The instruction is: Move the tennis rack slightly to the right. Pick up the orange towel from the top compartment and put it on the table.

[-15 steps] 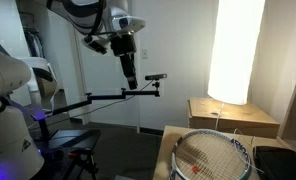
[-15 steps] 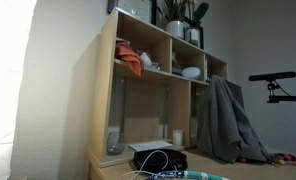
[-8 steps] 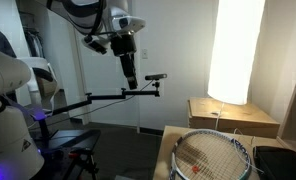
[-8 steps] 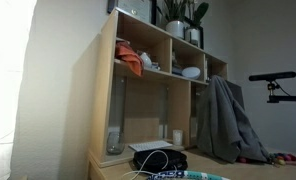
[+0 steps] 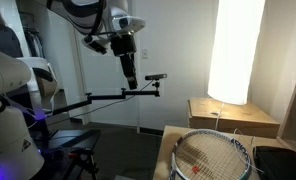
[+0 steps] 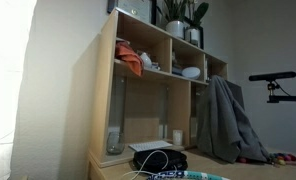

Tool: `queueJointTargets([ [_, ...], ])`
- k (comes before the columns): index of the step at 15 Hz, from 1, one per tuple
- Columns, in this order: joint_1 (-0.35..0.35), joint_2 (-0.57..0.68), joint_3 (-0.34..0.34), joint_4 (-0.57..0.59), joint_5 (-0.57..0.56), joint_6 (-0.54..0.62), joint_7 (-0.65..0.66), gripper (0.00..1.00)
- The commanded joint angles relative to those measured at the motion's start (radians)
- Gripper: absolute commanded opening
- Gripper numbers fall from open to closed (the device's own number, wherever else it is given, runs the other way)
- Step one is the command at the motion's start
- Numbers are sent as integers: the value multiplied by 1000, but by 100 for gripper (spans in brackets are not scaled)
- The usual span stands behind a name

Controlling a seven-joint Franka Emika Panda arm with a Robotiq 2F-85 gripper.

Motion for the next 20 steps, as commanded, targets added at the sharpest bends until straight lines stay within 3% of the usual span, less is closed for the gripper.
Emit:
queueJointTargets([
  [1,16,9,-12,14,1,-6,10,100],
  [9,-12,132,17,214,-35,-93,75,100],
  [20,13,513,-32,494,-145,-320,200,100],
])
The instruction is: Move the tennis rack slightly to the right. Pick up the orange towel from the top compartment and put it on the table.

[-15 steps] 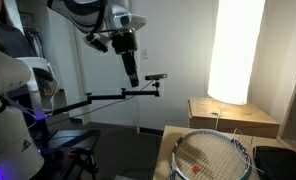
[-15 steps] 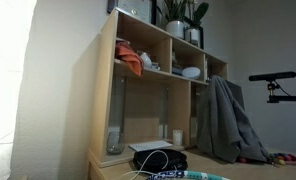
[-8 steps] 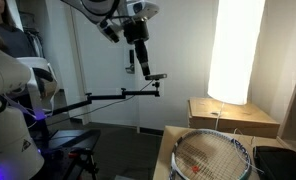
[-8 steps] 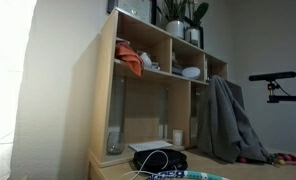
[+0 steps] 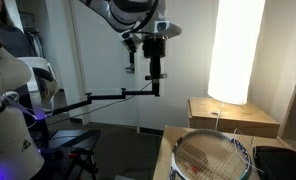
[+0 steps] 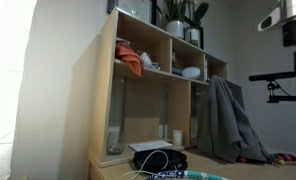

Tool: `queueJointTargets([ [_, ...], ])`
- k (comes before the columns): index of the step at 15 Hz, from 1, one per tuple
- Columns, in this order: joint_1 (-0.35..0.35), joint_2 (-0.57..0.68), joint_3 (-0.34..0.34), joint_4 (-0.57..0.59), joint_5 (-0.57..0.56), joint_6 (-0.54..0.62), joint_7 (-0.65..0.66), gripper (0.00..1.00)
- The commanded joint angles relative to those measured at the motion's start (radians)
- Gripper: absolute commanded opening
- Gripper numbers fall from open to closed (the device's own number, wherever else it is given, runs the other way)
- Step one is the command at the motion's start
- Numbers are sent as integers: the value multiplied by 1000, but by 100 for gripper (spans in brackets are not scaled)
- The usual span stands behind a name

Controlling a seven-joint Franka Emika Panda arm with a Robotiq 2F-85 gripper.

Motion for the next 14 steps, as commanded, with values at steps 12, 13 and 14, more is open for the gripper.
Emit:
queueJointTargets([
  [12,66,289,-114,156,27,128,32,100],
  [13,68,295,-119,156,30,137,30,100],
  [14,70,298,-122,156,29,137,30,100],
])
